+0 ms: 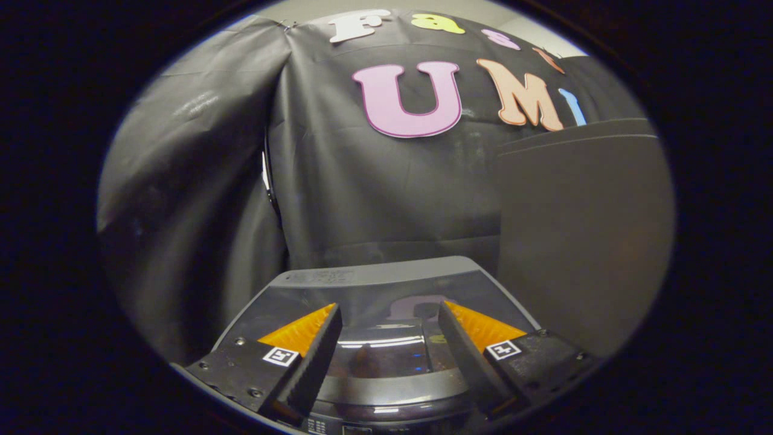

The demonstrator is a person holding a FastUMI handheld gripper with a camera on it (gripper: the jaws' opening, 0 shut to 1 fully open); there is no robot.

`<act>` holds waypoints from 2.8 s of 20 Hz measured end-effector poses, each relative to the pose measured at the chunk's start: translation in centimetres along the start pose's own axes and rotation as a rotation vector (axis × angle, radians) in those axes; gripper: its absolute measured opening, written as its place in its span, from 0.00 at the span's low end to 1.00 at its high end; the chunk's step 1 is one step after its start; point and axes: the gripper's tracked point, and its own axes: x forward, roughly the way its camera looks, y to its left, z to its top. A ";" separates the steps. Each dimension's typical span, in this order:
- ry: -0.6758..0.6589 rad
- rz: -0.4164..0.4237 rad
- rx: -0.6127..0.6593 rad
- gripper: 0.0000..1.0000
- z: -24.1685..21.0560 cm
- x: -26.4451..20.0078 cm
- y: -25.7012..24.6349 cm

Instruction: Put the clothes into the washing machine and then close the washing machine lid.

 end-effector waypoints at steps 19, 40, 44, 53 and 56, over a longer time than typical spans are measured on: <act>-0.012 -0.025 0.015 0.97 9.1 -9.4 -2.3; -0.139 0.121 -0.084 0.95 11.8 -26.0 -2.7; -0.193 0.150 -0.033 0.95 12.1 -29.3 -2.9; -0.248 0.096 -0.051 0.95 11.8 -33.1 -8.0; -0.234 0.088 -0.058 0.95 10.8 -34.1 -9.3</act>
